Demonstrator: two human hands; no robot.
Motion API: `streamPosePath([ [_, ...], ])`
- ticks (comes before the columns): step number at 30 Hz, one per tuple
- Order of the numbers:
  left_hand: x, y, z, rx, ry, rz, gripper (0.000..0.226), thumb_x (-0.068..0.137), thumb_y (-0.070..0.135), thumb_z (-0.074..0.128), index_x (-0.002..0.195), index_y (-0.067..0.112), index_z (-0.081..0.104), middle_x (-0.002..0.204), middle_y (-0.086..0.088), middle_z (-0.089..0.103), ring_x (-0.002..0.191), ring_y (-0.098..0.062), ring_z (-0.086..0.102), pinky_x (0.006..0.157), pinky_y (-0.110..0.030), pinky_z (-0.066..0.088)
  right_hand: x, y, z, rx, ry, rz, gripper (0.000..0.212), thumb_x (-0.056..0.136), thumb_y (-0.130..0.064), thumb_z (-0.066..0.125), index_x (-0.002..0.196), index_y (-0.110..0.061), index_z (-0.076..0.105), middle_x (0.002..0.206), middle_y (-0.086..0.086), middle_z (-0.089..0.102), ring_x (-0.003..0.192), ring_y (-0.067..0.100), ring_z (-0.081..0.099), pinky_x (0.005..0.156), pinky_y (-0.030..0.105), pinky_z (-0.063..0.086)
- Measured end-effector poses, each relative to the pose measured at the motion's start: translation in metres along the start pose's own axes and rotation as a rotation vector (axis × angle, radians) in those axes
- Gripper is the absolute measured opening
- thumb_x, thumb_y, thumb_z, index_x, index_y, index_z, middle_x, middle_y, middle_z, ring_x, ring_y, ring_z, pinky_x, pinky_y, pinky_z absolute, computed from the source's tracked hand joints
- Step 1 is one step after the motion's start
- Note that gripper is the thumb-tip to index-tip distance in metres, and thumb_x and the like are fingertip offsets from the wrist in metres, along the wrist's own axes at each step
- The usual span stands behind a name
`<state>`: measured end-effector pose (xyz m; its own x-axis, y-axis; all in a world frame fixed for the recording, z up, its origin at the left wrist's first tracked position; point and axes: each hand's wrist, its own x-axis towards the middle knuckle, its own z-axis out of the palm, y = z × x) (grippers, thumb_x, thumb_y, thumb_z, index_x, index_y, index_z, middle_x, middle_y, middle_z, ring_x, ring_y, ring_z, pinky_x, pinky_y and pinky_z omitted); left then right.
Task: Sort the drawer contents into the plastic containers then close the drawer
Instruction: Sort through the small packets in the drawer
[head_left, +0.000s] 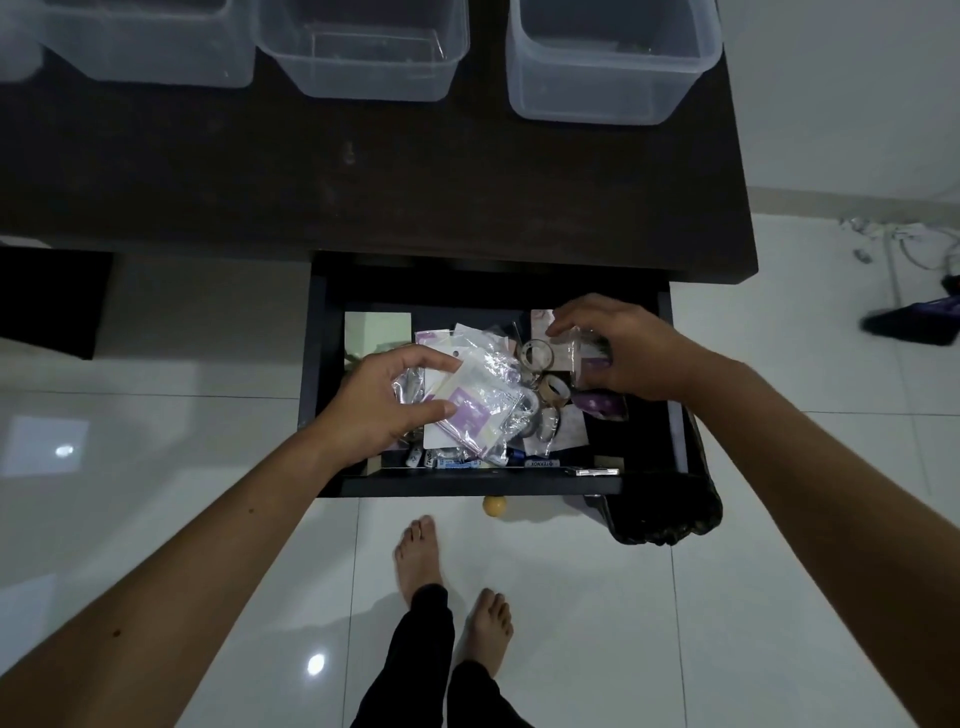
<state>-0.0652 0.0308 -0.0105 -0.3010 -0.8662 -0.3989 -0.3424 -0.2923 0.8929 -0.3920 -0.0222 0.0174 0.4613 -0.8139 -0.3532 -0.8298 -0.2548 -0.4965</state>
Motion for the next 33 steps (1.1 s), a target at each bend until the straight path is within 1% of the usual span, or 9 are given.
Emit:
streamPosePath([
  [3, -0.001, -0.001, 0.000, 0.017, 0.010, 0.010, 0.043, 0.081, 0.014, 0.089, 0.116, 0.033, 0.074, 0.132, 0.014, 0.067, 0.126, 0.000, 0.059, 0.099, -0.012, 0.050, 0.007, 0.002, 0.003, -0.143, -0.109, 0.020, 0.069, 0.083, 0.006, 0.070, 0.145, -0.022, 0.056, 0.161, 0.005, 0.036, 0.145, 0.030, 0.038, 0.116, 0.040, 0.041],
  [5, -0.001, -0.002, 0.000, 0.009, 0.001, 0.016, 0.042, 0.081, 0.013, 0.089, 0.116, 0.033, 0.074, 0.133, 0.012, 0.066, 0.125, -0.001, 0.059, 0.092, -0.006, 0.049, 0.008, 0.002, 0.004, -0.198, -0.111, 0.072, 0.075, 0.084, 0.007, 0.066, 0.150, -0.023, 0.049, 0.164, 0.009, 0.028, 0.147, 0.034, 0.031, 0.117, 0.044, 0.040],
  [8, -0.001, -0.002, 0.000, -0.012, -0.011, 0.014, 0.042, 0.081, 0.012, 0.088, 0.115, 0.032, 0.075, 0.131, 0.016, 0.066, 0.124, 0.001, 0.059, 0.095, -0.012, 0.051, 0.007, 0.001, 0.008, -0.294, -0.086, 0.106, 0.078, 0.083, 0.005, 0.069, 0.153, -0.020, 0.045, 0.156, 0.016, 0.033, 0.143, 0.037, 0.033, 0.114, 0.048, 0.044],
  [11, -0.002, -0.001, 0.000, -0.020, 0.000, 0.029, 0.042, 0.081, 0.011, 0.088, 0.113, 0.035, 0.074, 0.130, 0.015, 0.067, 0.123, 0.005, 0.059, 0.094, -0.006, 0.048, 0.004, 0.002, 0.013, -0.334, -0.021, 0.048, 0.076, 0.075, 0.008, 0.076, 0.145, -0.011, 0.053, 0.137, 0.017, 0.048, 0.127, 0.036, 0.046, 0.098, 0.049, 0.054],
  [15, -0.002, -0.002, 0.000, -0.021, 0.009, 0.037, 0.043, 0.081, 0.012, 0.089, 0.112, 0.037, 0.074, 0.129, 0.017, 0.067, 0.123, 0.004, 0.059, 0.105, -0.023, 0.049, 0.001, 0.005, 0.018, -0.401, 0.019, 0.023, 0.071, 0.063, 0.008, 0.085, 0.129, -0.005, 0.063, 0.119, 0.017, 0.054, 0.110, 0.036, 0.053, 0.084, 0.045, 0.058],
  [21, 0.000, -0.004, -0.001, -0.024, -0.008, 0.013, 0.044, 0.081, 0.014, 0.089, 0.113, 0.039, 0.075, 0.126, 0.026, 0.066, 0.126, -0.005, 0.061, 0.112, -0.043, 0.051, 0.001, -0.001, 0.015, -0.468, -0.001, 0.021, 0.066, 0.063, -0.023, 0.096, 0.121, -0.009, 0.069, 0.121, 0.016, 0.058, 0.116, 0.037, 0.051, 0.096, 0.043, 0.050],
  [25, -0.001, -0.003, -0.001, -0.041, -0.007, 0.006, 0.043, 0.081, 0.013, 0.089, 0.114, 0.038, 0.075, 0.123, 0.030, 0.066, 0.124, -0.002, 0.062, 0.110, -0.045, 0.053, 0.000, -0.007, 0.013, -0.439, -0.020, 0.010, 0.054, 0.072, -0.028, 0.091, 0.119, -0.014, 0.068, 0.121, 0.013, 0.053, 0.111, 0.033, 0.055, 0.089, 0.040, 0.052],
  [28, -0.002, -0.001, -0.001, -0.030, -0.004, 0.015, 0.043, 0.082, 0.012, 0.088, 0.114, 0.037, 0.074, 0.127, 0.027, 0.064, 0.122, 0.006, 0.059, 0.111, -0.039, 0.052, 0.001, -0.009, 0.011, -0.424, -0.029, 0.022, 0.048, 0.074, -0.030, 0.090, 0.115, -0.017, 0.068, 0.123, 0.010, 0.045, 0.106, 0.029, 0.056, 0.084, 0.036, 0.054],
  [33, -0.002, 0.000, -0.001, -0.011, -0.006, 0.019, 0.043, 0.083, 0.013, 0.087, 0.116, 0.037, 0.073, 0.128, 0.027, 0.063, 0.123, 0.006, 0.056, 0.110, -0.035, 0.052, 0.003, -0.009, 0.007, -0.372, -0.085, 0.058, 0.050, 0.071, -0.030, 0.093, 0.115, -0.019, 0.072, 0.126, 0.007, 0.044, 0.111, 0.026, 0.053, 0.088, 0.033, 0.051],
])
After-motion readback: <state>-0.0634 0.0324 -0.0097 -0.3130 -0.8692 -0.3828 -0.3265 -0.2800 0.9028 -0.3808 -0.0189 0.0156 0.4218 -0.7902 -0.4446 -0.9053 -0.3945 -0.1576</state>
